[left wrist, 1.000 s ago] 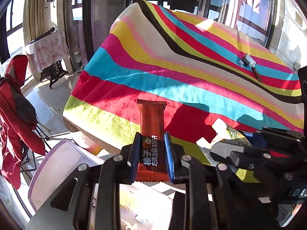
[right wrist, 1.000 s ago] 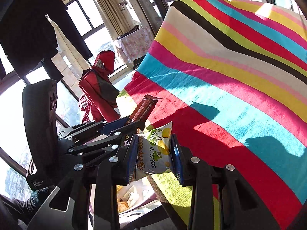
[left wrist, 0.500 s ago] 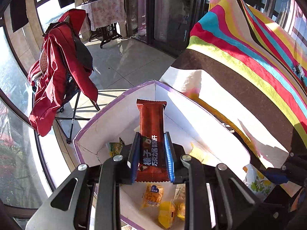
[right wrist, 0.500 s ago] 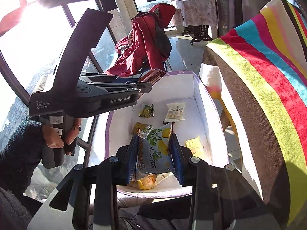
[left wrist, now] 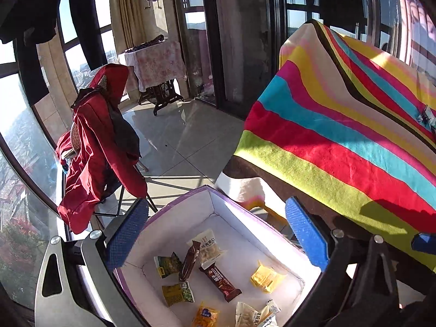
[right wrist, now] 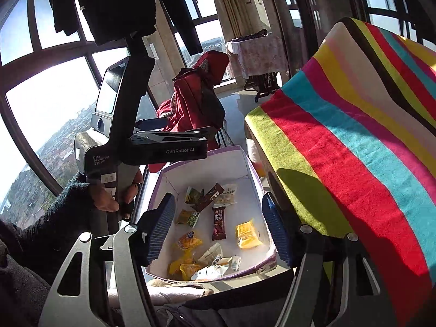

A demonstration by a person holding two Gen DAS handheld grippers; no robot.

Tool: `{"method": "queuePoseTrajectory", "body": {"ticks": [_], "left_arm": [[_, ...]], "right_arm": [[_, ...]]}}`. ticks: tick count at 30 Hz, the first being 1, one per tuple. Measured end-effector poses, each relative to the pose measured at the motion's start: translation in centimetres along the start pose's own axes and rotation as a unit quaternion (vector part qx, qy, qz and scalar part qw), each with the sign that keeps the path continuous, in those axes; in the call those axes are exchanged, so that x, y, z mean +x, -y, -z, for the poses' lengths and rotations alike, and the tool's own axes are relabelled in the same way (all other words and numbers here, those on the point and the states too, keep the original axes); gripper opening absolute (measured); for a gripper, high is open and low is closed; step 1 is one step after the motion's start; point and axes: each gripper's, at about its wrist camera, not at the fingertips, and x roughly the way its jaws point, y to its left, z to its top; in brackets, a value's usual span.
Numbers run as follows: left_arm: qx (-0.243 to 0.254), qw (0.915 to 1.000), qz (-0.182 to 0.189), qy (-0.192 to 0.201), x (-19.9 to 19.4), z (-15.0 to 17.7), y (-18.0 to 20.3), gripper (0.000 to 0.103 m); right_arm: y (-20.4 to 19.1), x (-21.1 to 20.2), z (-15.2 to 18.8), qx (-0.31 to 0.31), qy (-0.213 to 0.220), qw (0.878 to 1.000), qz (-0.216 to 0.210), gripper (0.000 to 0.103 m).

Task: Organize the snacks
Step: 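Move both open tools back over the remaining snacks, then grasp the brown chocolate bar with the right tool while the left tool grasps the black packet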

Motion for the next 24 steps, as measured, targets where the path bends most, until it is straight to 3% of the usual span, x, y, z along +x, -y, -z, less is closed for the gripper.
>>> {"method": "queuePoseTrajectory", "body": {"ticks": [2,4,7,10,14,16,19,21,24], "left_arm": [[0.022,0.9984,0.05,0.011,-0.4,-1.4,3.8,0.101],[0.05,0.9913,0.122,0.009,-0.5,-2.8,8.6,0.101],[0.1,0.9669,0.233,-0.025,0.5,-4.5,16.4,0.101],[0.149,0.9391,0.306,-0.044,1.8,-6.0,25.8,0.101],[0.173,0.9178,0.354,-0.05,4.7,-8.2,36.7,0.101],[0.181,0.9183,0.349,-0.051,6.3,-8.7,41.0,0.101],[0.198,0.9186,0.338,-0.055,7.5,-8.6,45.5,0.101],[0.206,0.9198,0.331,-0.048,7.9,-8.5,46.7,0.101],[0.207,0.9145,0.342,-0.063,8.4,-8.3,46.6,0.101]], "right_arm": [[3.1,-3.8,0.0,0.026,0.037,0.998,0.041,0.07],[6.5,-7.6,0.5,0.054,0.069,0.992,0.094,0.072],[12.6,-12.2,1.7,0.118,0.101,0.969,0.19,0.078],[20.2,-15.3,3.4,0.21,0.11,0.93,0.282,0.078],[28.9,-18.6,5.5,0.304,0.115,0.88,0.345,0.078],[32.1,-19.6,5.8,0.335,0.118,0.864,0.358,0.078],[36.0,-20.1,5.5,0.354,0.11,0.85,0.374,0.078],[37.9,-19.3,4.3,0.348,0.093,0.851,0.383,0.078],[40.6,-17.7,2.5,0.337,0.063,0.851,0.397,0.078]]}}
